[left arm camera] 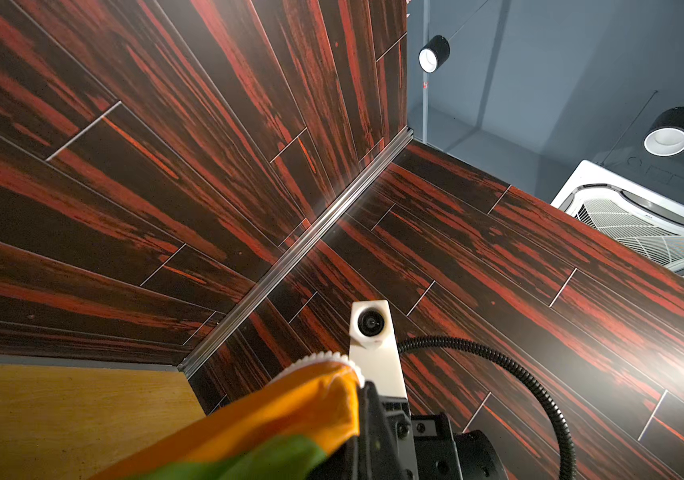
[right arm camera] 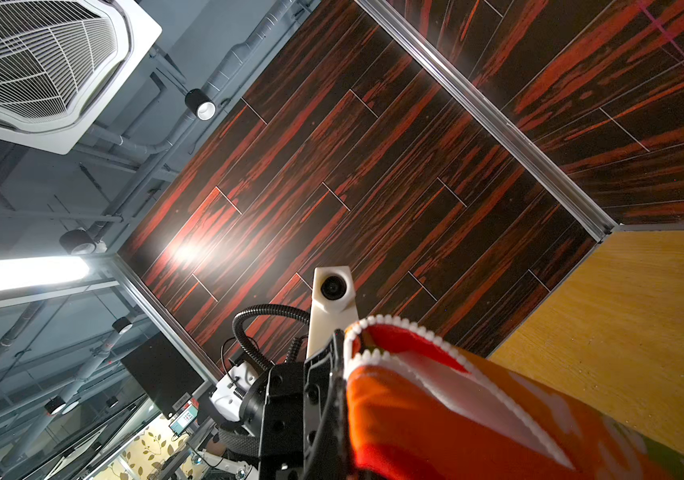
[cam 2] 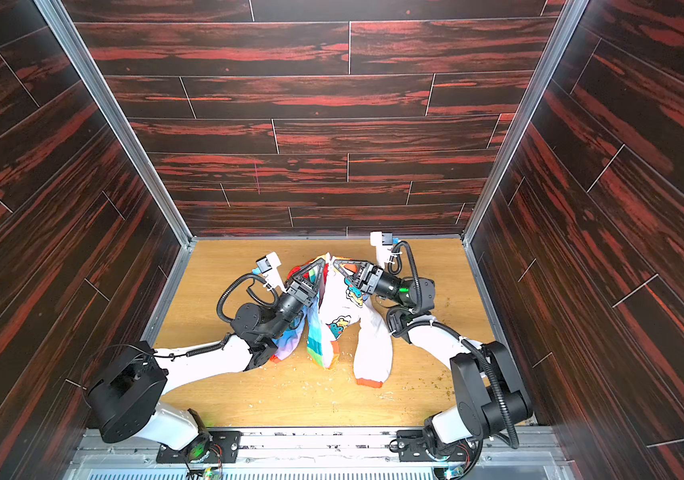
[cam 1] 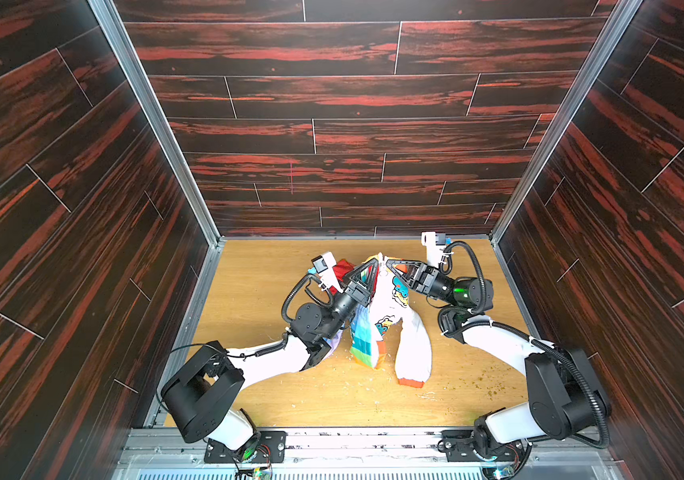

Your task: Zip up the jacket

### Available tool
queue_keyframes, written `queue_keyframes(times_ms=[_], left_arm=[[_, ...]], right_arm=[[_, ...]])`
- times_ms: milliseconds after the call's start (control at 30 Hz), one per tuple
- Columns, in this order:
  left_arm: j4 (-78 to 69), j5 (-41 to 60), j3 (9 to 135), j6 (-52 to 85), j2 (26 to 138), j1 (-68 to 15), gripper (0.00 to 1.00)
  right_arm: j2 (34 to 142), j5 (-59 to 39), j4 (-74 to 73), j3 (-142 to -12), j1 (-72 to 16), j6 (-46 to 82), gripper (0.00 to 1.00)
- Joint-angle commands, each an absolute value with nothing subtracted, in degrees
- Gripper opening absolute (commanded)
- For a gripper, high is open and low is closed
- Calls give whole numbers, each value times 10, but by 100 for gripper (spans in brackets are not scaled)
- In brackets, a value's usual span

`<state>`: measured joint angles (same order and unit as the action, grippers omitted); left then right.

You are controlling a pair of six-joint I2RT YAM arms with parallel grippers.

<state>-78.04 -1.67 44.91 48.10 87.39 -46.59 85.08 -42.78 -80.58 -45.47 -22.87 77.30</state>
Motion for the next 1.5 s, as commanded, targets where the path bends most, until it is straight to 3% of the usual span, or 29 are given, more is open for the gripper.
queue_keyframes(times_ms=[0,700,1467], left_arm=[[-809,-7,443,484,864,-468,0],[-803,11,430,462,870,-468,0],[-665,29,405,410,806,-468,0]], right_arm=[[837,-419,-832,-469,-233,769,0],[831,-409,-810,-480,-233,763,0],[812,-408,-743,-494,-226,752,0]])
